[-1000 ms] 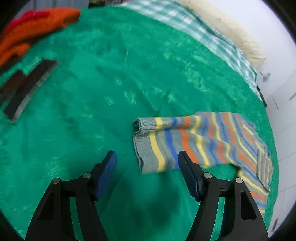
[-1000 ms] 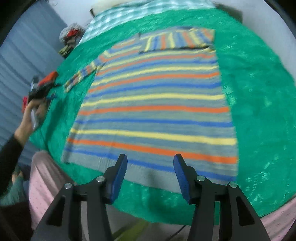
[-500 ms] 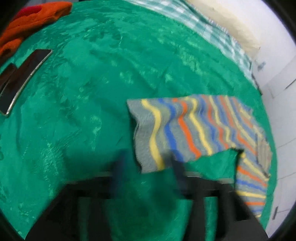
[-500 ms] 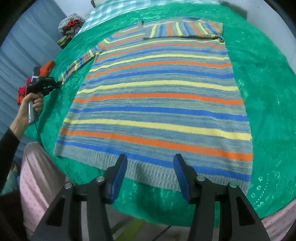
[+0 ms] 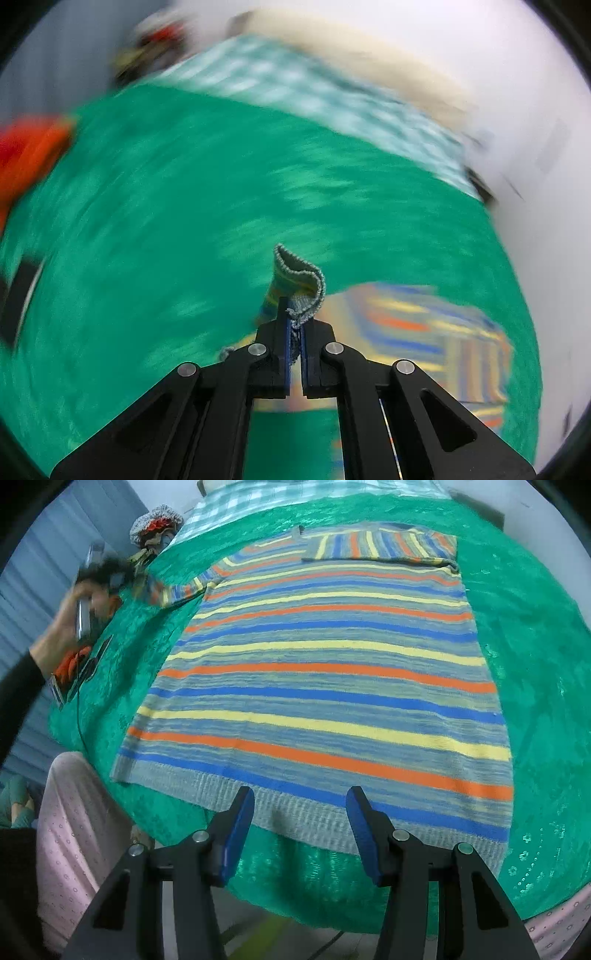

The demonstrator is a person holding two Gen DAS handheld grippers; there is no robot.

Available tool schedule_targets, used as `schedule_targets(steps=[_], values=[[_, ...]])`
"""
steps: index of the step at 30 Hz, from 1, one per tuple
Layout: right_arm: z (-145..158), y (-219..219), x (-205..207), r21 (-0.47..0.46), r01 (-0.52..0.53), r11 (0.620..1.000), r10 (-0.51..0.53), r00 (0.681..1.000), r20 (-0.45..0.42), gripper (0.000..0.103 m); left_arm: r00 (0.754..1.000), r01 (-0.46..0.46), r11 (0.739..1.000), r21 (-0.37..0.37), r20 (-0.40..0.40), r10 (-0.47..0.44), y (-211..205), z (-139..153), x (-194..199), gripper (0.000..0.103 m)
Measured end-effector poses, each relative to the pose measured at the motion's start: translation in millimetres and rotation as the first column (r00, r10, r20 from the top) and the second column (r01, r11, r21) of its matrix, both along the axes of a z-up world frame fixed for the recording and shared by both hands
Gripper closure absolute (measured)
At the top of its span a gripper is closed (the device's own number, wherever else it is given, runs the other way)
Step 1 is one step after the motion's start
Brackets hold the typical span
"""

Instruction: Fold small clothes

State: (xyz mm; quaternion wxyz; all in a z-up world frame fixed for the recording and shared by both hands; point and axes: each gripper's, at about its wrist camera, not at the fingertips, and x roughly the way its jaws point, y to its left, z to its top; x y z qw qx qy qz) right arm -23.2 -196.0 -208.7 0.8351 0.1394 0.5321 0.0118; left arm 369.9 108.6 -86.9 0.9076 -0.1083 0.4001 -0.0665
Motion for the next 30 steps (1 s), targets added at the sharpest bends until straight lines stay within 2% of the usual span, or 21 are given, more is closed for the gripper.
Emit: schedule_targets(steps=[3,4,5,6,7,8,9,11,12,13,14,15,16,17,18,20,21,24,26,28,30], values=[[0,-9,0,0.011,0.016,1.0,-0.016,1.0,0.013,0.051,0.98,0.174,0.983,0.061,0.091,-0.179,-105,29,-8,0.099],[0,-12,-1,0.011,0.022,1.0,-0.022,1.0,0.018,0.051,0.968,0.22,0.973,0.076,0.103,-0.227,-130,31,-12,0.095],[0,-16,-2,0.008,0.033,0.999,-0.033,0.999,0.026,0.051,0.946,0.302,0.949,0.09,0.095,-0.31,-171,25,-20,0.086],[0,-19,-2,0.008,0.042,0.999,-0.042,0.999,0.032,0.051,0.921,0.38,0.921,0.08,0.053,-0.385,-196,15,-22,0.048],[-1,-25,-4,0.009,0.058,0.998,-0.059,0.998,0.035,0.051,0.889,0.457,0.887,0.071,-0.018,-0.457,-224,1,-25,0.017],[-1,-29,-4,0.012,0.074,0.997,-0.074,0.997,0.033,0.051,0.865,0.501,0.862,0.077,-0.073,-0.496,-246,-14,-34,0.018],[-2,-36,-5,0.022,0.095,0.995,-0.096,0.995,0.028,0.051,0.857,0.515,0.853,0.085,-0.08,-0.51,-254,-20,-42,0.022],[1,-50,-7,0.028,0.13,0.991,-0.131,0.991,0.027,0.051,0.84,0.542,0.84,0.039,-0.076,-0.538,-246,-26,-58,0.022],[5,-60,-8,0.021,0.151,0.988,-0.152,0.988,0.035,0.051,0.84,0.538,0.843,-0.015,-0.067,-0.538,-227,-27,-64,0.02],[11,-71,-9,0.015,0.172,0.985,-0.173,0.984,0.045,0.051,0.851,0.52,0.853,-0.041,-0.06,-0.522,-210,-28,-65,0.017],[15,-80,-9,0.012,0.186,0.982,-0.186,0.981,0.05,0.051,0.883,0.465,0.884,-0.043,-0.043,-0.467,-177,-29,-62,0.017],[25,-102,-3,0.01,0.212,0.977,-0.212,0.975,0.06,0.051,0.912,0.408,0.913,-0.01,-0.039,-0.408,-159,-30,-51,0.017],[25,-102,-3,0.01,0.212,0.977,-0.212,0.975,0.06,0.051,0.949,0.314,0.948,0.054,-0.052,-0.311,-135,-37,-40,0.017],[29,-110,3,0.017,0.219,0.976,-0.219,0.974,0.065,0.051,0.968,0.243,0.966,0.089,-0.078,-0.237,-120,-46,-28,0.017],[31,-115,9,0.024,0.218,0.976,-0.219,0.973,0.068,0.051,0.976,0.199,0.975,0.095,-0.107,-0.189,-104,-56,-20,0.019],[38,-119,26,0.04,0.2,0.979,-0.203,0.976,0.084,0.051,0.974,0.134,0.989,0.069,-0.192,-0.118,-74,-77,0,0.021],[43,-119,38,0.062,0.184,0.981,-0.189,0.977,0.096,0.051,0.963,0.118,0.992,0.046,-0.248,-0.104,-63,-90,13,0.021],[58,-122,80,0.185,0.126,0.975,-0.153,0.978,0.141,0.051,0.934,0.099,0.995,0.0,-0.346,-0.093,-49,-116,34,0.031],[58,-133,121,0.263,0.117,0.958,-0.158,0.977,0.145,0.051,0.909,0.127,0.992,-0.024,-0.397,-0.126,-55,-130,42,0.036],[56,-145,165,0.305,0.131,0.943,-0.185,0.97,0.158,0.051,0.928,0.188,0.974,0.129,-0.347,-0.133,-72,-131,34,0.051],[48,-157,211,0.335,0.143,0.931,-0.206,0.965,0.16,0.051,0.938,0.202,0.962,0.186,-0.321,-0.134,-78,-128,28,0.051]])
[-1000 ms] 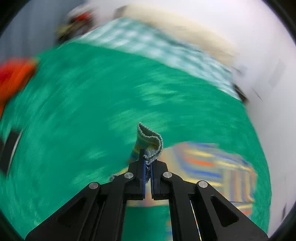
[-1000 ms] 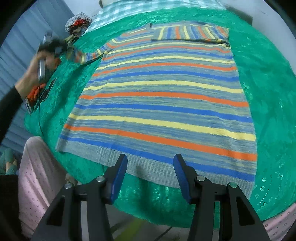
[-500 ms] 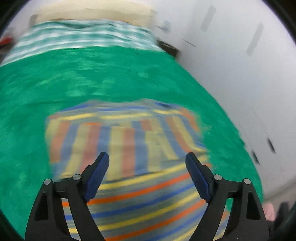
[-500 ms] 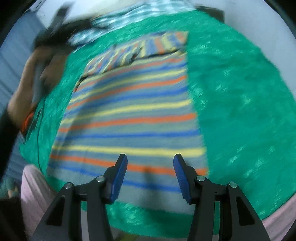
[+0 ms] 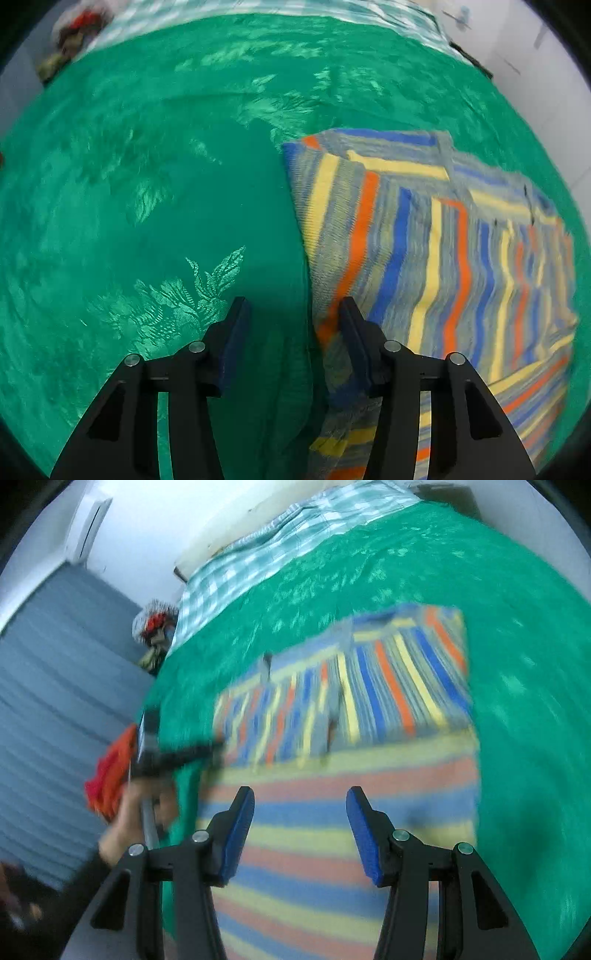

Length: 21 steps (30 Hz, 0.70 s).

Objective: Fold small clothes
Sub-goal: 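Flatten the folded sweater with both grippers and release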

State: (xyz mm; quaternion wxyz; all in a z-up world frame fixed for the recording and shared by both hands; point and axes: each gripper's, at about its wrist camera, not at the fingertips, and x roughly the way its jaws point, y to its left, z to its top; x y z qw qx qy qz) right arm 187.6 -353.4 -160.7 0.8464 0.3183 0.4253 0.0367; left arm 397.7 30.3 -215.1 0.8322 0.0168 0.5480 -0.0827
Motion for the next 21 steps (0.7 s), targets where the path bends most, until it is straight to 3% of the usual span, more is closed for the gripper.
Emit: schedule_targets(steps=[4,7,8,9,10,11,14,15,18,21], values=[[-30,-22,85,0.062,0.048,0.997,-0.044,0.997,-0.064,0.052,0.999,0.005,1.0,0.026,0.052,-0.007,-7,1,-11,0.047],[-67,-24,126,0.084,0.065,0.994,-0.049,0.982,-0.183,0.059,0.997,-0.001,1.0,0.009,0.077,0.0,-3,0,-19,0.045],[-76,-22,134,0.095,0.068,0.993,-0.047,0.976,-0.211,0.073,0.996,-0.002,1.0,0.0,0.087,0.002,5,-5,-22,0.044],[-81,-21,140,0.09,0.061,0.994,-0.04,0.974,-0.222,0.098,0.995,-0.002,1.0,-0.006,0.098,0.002,7,-7,-22,0.043],[-81,-16,147,0.049,0.028,0.998,-0.016,0.975,-0.223,0.1,0.993,-0.003,1.0,-0.008,0.117,0.004,9,-6,-26,0.041],[-74,-10,150,-0.019,0.002,1.0,-0.006,0.978,-0.206,0.1,0.991,-0.004,1.0,-0.005,0.134,0.004,10,-6,-30,0.039],[-33,0,148,-0.232,-0.014,0.973,0.004,0.999,-0.042,0.1,0.984,-0.011,1.0,0.014,0.18,0.009,6,-14,-28,0.036],[-34,1,150,-0.281,-0.015,0.96,0.003,0.999,-0.043,0.1,0.982,-0.014,1.0,0.024,0.191,0.009,5,-15,-29,0.035],[-69,8,164,-0.298,-0.099,0.949,0.043,0.981,-0.188,0.093,0.983,-0.014,0.999,0.036,0.185,0.007,6,-14,-21,0.032],[-52,9,149,-0.372,-0.07,0.925,0.025,0.992,-0.125,0.087,0.975,-0.037,0.999,0.022,0.219,0.031,19,5,-26,0.033]])
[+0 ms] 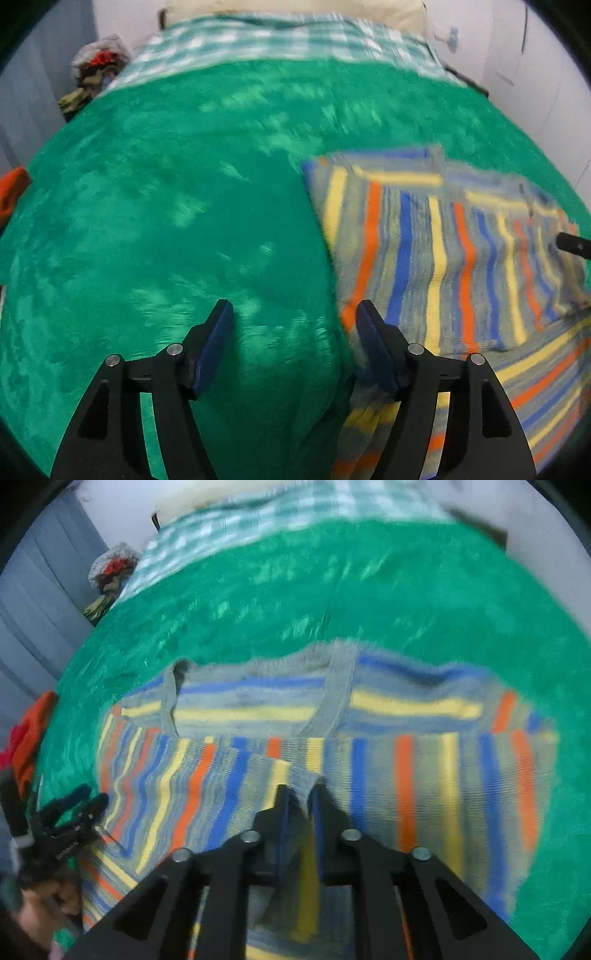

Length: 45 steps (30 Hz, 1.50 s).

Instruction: Fold small clothes

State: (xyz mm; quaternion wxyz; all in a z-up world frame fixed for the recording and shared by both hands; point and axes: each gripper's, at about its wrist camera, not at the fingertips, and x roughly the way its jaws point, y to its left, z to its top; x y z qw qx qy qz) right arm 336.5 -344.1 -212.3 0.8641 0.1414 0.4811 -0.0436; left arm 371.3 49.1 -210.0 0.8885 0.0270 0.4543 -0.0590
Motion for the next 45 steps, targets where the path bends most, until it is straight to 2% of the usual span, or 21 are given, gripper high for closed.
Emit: schedule_targets(steps=[3,5,7,8,9,10,12,15,20,23,26,30,31,32,33,35,37,39,40,42,45], values=[[29,12,-26,-0.024,-0.049,0.999,0.051,0.994,0.095,0.087,0.997,0.049,0.997,-0.054,0.059,-0.046,0,20,-17,0.036],[30,30,-32,0.024,-0.174,0.984,0.171,0.981,0.095,0.087,0.992,0.117,0.991,-0.062,0.048,-0.114,-13,17,-24,0.045],[8,49,-32,0.012,-0.26,0.965,0.26,0.965,0.004,0.087,0.983,0.181,0.981,0.072,-0.049,-0.178,-35,-10,-22,0.064],[-11,53,-30,-0.024,-0.264,0.964,0.262,0.962,-0.079,0.088,0.977,0.202,0.971,0.129,-0.091,-0.191,-39,-25,-22,0.064],[-26,50,-32,-0.045,-0.244,0.969,0.236,0.962,-0.135,0.089,0.98,0.196,0.971,0.137,-0.055,-0.19,-38,-23,-25,0.057],[-29,43,-38,-0.039,-0.207,0.978,0.2,0.971,-0.132,0.089,0.986,0.167,0.975,0.148,-0.052,-0.161,-34,-15,-28,0.05],[-14,36,-55,-0.062,-0.148,0.987,0.141,0.985,-0.102,0.083,0.99,0.14,0.982,0.124,-0.041,-0.136,-26,3,-39,0.05],[14,36,-99,-0.04,-0.178,0.983,0.175,0.983,-0.058,0.078,0.984,0.179,0.98,0.089,-0.019,-0.178,-23,30,-84,0.041],[6,51,-200,-0.006,-0.252,0.968,0.246,0.948,-0.203,0.077,0.934,0.341,0.94,0.006,-0.118,-0.338,-39,25,-207,0.04],[-15,69,-262,-0.011,-0.277,0.961,0.261,0.92,-0.293,0.077,0.896,0.392,0.919,0.038,-0.245,-0.372,-47,-6,-276,0.049],[-34,82,-325,-0.108,-0.249,0.963,0.193,0.908,-0.372,0.077,0.915,0.343,0.929,0.14,-0.271,-0.297,-38,-18,-319,0.051],[-32,61,-378,-0.099,-0.052,0.994,0.004,0.902,-0.432,0.077,0.936,0.272,0.948,0.165,-0.276,-0.221,-26,4,-346,0.047],[-25,60,-385,-0.122,-0.027,0.992,-0.027,0.907,-0.421,0.077,0.943,0.254,0.957,0.142,-0.255,-0.212,-23,11,-349,0.03],[-15,61,-389,-0.134,-0.007,0.991,-0.046,0.922,-0.384,0.074,0.96,0.212,0.971,0.112,-0.208,-0.185,-19,23,-350,0.018],[-6,62,-392,-0.139,0.007,0.99,-0.055,0.936,-0.348,0.057,0.972,0.178,0.978,0.105,-0.173,-0.159,-18,29,-350,0.007],[17,69,-395,-0.177,0.051,0.983,-0.091,0.97,-0.227,0.033,0.986,0.133,0.988,0.079,-0.108,-0.124,-20,43,-349,0.006],[34,80,-393,-0.226,0.078,0.971,-0.107,0.987,-0.119,0.031,0.991,0.114,0.992,0.062,-0.079,-0.109,-22,53,-346,0.006],[46,94,-384,-0.276,0.09,0.957,-0.113,0.991,-0.067,0.028,0.995,0.093,0.995,0.048,-0.044,-0.091,-21,59,-345,0.006],[50,102,-380,-0.288,0.103,0.952,-0.12,0.992,-0.04,0.023,0.996,0.086,0.996,0.037,-0.029,-0.085,-21,62,-342,0.006],[56,108,-379,-0.28,0.129,0.951,-0.133,0.991,0.004,0.001,0.998,0.068,0.998,0.01,-0.006,-0.068,-22,67,-343,0.006],[65,112,-388,-0.296,0.144,0.944,-0.14,0.99,0.035,0.001,0.999,0.054,0.998,-0.027,-0.006,-0.054,-13,71,-343,0.006]])
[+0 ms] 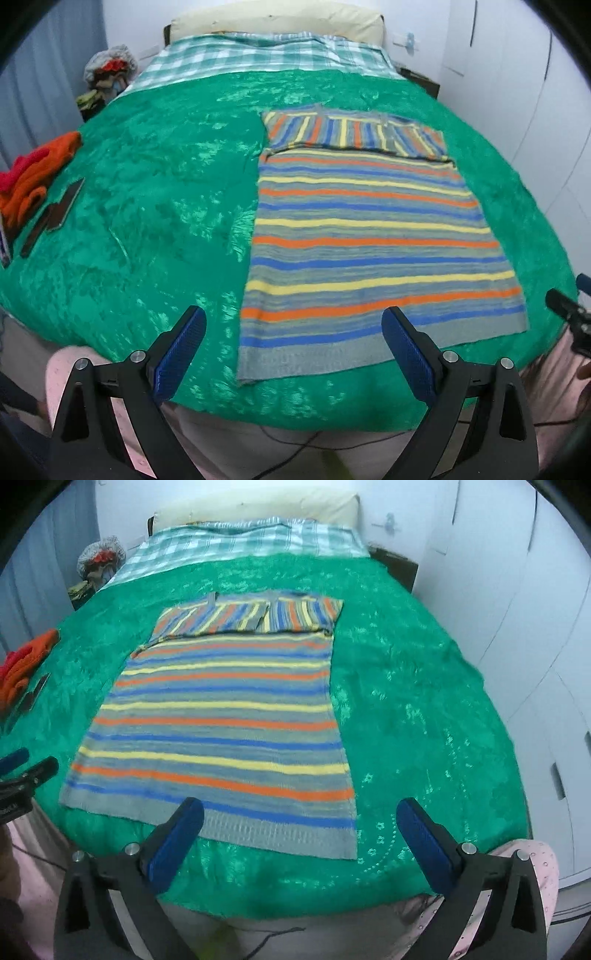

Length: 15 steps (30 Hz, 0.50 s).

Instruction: Fold small clothes

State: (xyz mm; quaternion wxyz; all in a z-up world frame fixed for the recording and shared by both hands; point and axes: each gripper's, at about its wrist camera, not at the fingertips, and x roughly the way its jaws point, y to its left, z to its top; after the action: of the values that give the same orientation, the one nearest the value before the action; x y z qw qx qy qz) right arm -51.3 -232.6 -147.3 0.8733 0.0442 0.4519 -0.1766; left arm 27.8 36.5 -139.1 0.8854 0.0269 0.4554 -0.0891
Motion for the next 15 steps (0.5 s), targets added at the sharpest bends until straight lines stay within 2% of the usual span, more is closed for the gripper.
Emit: schedule_targets(steps=[6,15], values=[[8,10,-19,-0.086,0.01,0.996,-0.008,1.0,0.019,0.001,1.0,0.01,1.0,-0.004,-0.007,-0.01,-7,-1,-19,0.006],[15,13,-28,-0.206,0.039,0.978,-0.034,0.999,0.029,0.001,0.999,0.032,0.999,0.032,0.018,-0.032,-16,5,-28,0.006]])
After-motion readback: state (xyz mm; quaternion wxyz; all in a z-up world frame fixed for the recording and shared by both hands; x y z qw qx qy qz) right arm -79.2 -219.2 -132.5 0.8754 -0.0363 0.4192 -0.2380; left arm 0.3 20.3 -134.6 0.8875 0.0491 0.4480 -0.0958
